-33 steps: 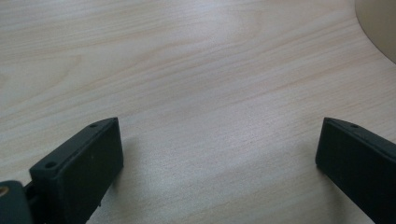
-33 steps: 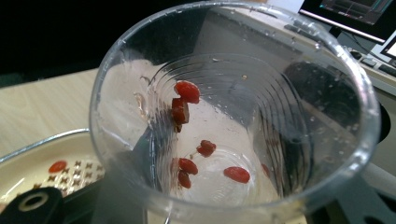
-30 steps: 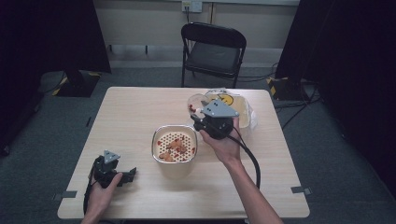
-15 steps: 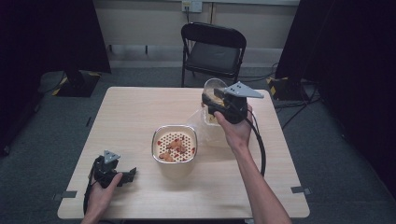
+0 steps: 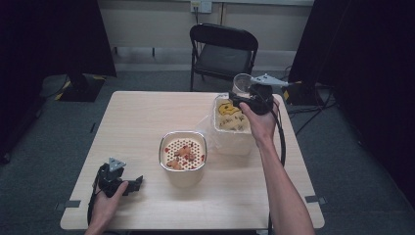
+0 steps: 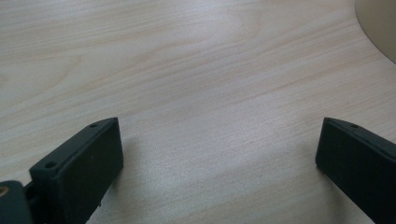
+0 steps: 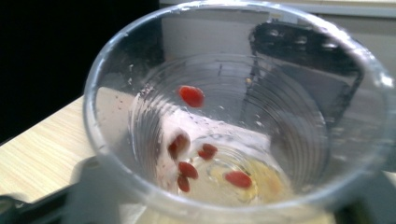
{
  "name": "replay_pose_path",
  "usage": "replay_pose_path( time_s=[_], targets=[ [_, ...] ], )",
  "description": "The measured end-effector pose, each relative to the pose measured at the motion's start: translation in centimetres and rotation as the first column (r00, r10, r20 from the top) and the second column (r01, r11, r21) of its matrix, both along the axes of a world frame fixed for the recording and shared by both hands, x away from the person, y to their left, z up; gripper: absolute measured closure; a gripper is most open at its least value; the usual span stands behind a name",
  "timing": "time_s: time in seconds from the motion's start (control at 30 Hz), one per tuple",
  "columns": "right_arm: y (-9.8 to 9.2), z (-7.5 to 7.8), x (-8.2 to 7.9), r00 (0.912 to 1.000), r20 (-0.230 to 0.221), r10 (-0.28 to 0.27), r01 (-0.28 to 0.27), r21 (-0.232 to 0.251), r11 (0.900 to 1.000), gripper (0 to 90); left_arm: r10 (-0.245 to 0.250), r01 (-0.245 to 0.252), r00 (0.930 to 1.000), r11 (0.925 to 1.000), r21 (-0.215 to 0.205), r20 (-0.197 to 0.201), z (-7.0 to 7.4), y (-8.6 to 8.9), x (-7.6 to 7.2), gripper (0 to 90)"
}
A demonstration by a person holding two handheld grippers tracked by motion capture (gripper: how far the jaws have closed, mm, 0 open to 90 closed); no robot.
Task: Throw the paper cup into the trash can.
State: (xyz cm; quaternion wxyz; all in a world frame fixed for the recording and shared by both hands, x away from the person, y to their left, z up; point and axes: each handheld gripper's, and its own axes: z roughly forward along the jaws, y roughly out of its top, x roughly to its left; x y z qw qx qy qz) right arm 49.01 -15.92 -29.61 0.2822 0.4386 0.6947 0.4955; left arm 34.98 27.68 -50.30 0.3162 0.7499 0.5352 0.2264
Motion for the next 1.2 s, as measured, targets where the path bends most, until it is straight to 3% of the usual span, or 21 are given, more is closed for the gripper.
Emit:
replay_pose_path(
  time_s=[0.17,0.57,0.8,0.87,0.93,1.2],
  targets=[
    [-0.5,-0.3,0.6,0.9995,-0.020,-0.022,0.022,-0.009,1.000,19.0,0.000,0.000,1.0000,1.0000,-0.001,0.000,0.0,0.0,0.0,0.3],
    [-1.0,-0.9,0.0,0.9992,-0.040,-0.011,0.011,-0.005,1.000,17.6,0.000,0.000,1.0000,1.0000,0.000,0.000,0.0,0.0,0.0,0.3],
    [-1.4,-1.8,-2.2,0.9981,-0.058,0.021,-0.021,-0.010,1.000,14.9,0.000,0.000,1.0000,1.0000,0.000,0.001,0.0,0.0,0.0,0.3],
    [-1.6,-2.1,-3.1,0.9980,-0.058,0.025,-0.027,-0.040,0.999,14.6,0.000,0.000,1.0000,1.0000,0.000,0.000,0.0,0.0,0.0,0.3],
    [-2.0,-2.4,-3.9,0.9975,-0.065,0.028,-0.031,-0.036,0.999,14.6,0.000,0.000,1.0000,1.0000,0.000,0.001,0.0,0.0,0.0,0.3],
    [-3.7,-4.3,-7.6,0.9967,-0.082,-0.002,-0.003,-0.052,0.999,14.5,0.000,0.000,1.0000,1.0000,0.001,0.000,0.0,0.0,0.0,0.3]
  ],
)
